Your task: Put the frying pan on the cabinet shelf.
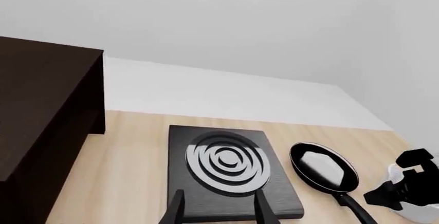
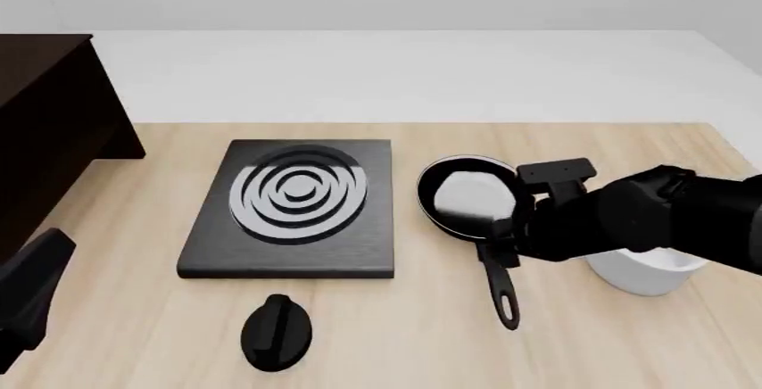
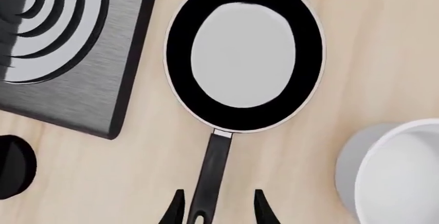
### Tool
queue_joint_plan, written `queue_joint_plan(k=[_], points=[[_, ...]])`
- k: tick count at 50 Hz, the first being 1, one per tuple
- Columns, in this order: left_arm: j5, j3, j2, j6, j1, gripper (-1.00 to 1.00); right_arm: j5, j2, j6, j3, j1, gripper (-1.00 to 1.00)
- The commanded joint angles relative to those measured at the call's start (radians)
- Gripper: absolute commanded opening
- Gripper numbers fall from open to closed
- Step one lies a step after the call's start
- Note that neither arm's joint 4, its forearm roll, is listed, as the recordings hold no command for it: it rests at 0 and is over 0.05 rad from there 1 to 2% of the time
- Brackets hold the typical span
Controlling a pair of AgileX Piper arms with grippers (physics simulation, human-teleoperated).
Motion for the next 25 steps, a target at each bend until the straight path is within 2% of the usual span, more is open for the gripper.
queue_joint_plan(k=[1, 18, 25], points=[[0.002, -0.004, 0.004, -0.001, 0.002, 1.00, -0.047, 0.030, 0.016, 0.044, 0.019, 1.00], [-0.008, 0.006, 0.008, -0.002, 0.004, 1.00, -0.098, 0.054, 0.031, 0.098, 0.048, 1.00], [-0.012, 0.005, 0.017, 0.004, 0.004, 1.00, -0.162, 0.081, 0.051, 0.154, 0.066, 1.00]])
